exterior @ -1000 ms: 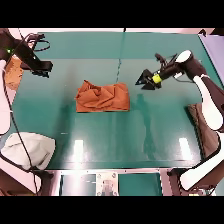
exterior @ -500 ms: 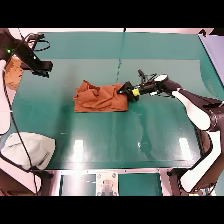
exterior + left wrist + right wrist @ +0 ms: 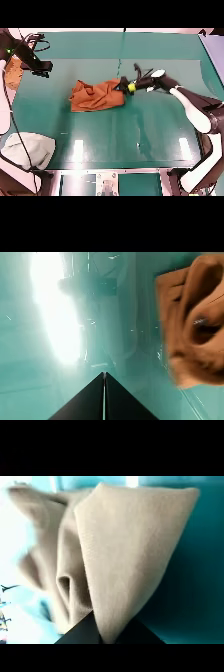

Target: Fold the shirts.

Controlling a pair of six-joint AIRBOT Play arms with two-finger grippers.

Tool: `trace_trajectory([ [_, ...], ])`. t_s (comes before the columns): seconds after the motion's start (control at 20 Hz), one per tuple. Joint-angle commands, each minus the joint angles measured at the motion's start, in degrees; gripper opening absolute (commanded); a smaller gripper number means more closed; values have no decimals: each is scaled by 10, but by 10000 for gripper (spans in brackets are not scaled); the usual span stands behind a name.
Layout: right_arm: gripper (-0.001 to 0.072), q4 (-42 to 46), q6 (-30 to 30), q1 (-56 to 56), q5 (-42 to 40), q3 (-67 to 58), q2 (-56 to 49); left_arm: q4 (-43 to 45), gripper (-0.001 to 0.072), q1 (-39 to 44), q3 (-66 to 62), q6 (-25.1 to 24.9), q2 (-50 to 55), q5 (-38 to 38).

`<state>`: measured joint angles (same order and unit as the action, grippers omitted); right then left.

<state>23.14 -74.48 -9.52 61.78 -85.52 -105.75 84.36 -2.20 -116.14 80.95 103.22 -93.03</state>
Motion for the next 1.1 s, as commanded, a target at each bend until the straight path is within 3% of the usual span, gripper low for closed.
trace_trajectory([
  [0.0,18,-3,-28,56,44,-90,69,0,20,0,0,0,0,0],
  [0.25,18,83,-150,242,116,-211,168,-7,20,0,0,0,0,-7],
  [0.7,17,268,-260,589,212,-219,216,-48,20,0,0,0,0,-20],
  [0.9,17,279,-274,624,223,-210,216,-70,20,0,0,0,0,-19],
  [1.05,18,237,-287,606,158,-210,216,-70,20,0,0,0,0,-19],
])
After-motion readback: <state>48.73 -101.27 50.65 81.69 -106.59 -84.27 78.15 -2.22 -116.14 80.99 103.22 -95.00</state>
